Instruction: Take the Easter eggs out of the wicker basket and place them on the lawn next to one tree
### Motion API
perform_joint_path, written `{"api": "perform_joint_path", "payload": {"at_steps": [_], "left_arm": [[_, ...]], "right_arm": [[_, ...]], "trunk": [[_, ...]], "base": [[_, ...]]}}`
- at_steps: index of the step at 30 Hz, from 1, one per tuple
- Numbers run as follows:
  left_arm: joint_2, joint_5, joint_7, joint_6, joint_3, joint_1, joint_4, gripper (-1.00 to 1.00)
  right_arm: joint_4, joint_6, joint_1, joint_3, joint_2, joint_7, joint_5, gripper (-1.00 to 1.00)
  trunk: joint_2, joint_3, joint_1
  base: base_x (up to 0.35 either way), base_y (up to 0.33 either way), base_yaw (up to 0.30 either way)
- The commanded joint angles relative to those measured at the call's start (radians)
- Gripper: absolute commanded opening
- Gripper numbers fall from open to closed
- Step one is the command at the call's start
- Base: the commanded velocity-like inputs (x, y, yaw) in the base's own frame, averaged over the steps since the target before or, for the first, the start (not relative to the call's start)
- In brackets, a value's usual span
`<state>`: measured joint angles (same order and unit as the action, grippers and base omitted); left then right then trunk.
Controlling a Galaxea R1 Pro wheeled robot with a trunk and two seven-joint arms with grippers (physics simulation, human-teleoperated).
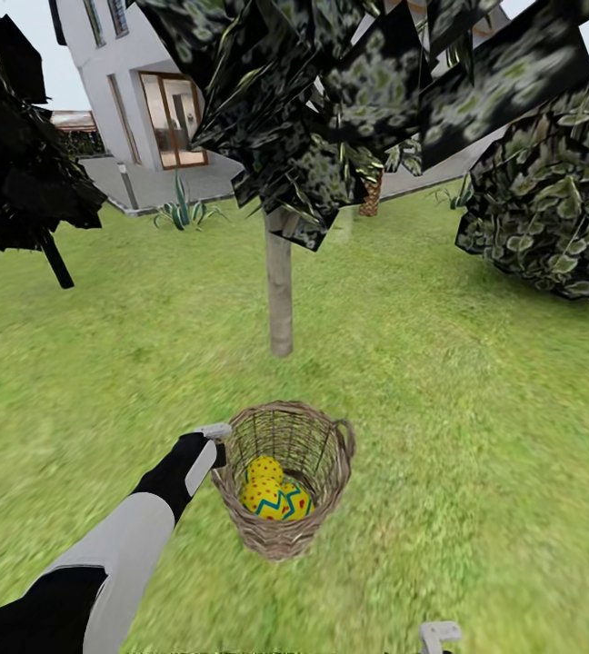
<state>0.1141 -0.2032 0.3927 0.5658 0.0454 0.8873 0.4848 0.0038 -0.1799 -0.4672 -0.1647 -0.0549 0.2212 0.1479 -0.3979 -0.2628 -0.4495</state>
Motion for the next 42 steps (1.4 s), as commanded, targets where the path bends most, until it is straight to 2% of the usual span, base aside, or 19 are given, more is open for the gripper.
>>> {"api": "perform_joint_path", "payload": {"at_steps": [1,23,32,42], "left_arm": [[0.001,-0.010,0.007,0.002,0.004,0.001,0.001,-1.00],[0.001,-0.010,0.007,0.002,0.004,0.001,0.003,-1.00],[0.000,-0.010,0.007,0.002,0.004,0.001,0.024,-1.00],[-0.001,-0.010,0.007,0.002,0.004,0.001,0.028,-1.00]], "right_arm": [[0.001,-0.004,-0.001,-0.009,0.000,0.003,0.010,1.00],[0.001,-0.004,-0.001,-0.009,0.001,0.001,0.010,1.00],[0.001,-0.004,-0.001,-0.009,0.000,0.001,0.010,1.00],[0.001,-0.004,-0.001,-0.009,0.000,0.001,0.010,1.00]], "trunk": [[-0.002,-0.003,0.000],[-0.002,-0.029,0.000],[-0.002,-0.022,0.000],[-0.002,-0.007,0.000]], "base": [[0.000,0.000,0.172],[0.000,0.000,0.197],[0.000,0.000,0.239],[0.000,0.000,0.013]]}}
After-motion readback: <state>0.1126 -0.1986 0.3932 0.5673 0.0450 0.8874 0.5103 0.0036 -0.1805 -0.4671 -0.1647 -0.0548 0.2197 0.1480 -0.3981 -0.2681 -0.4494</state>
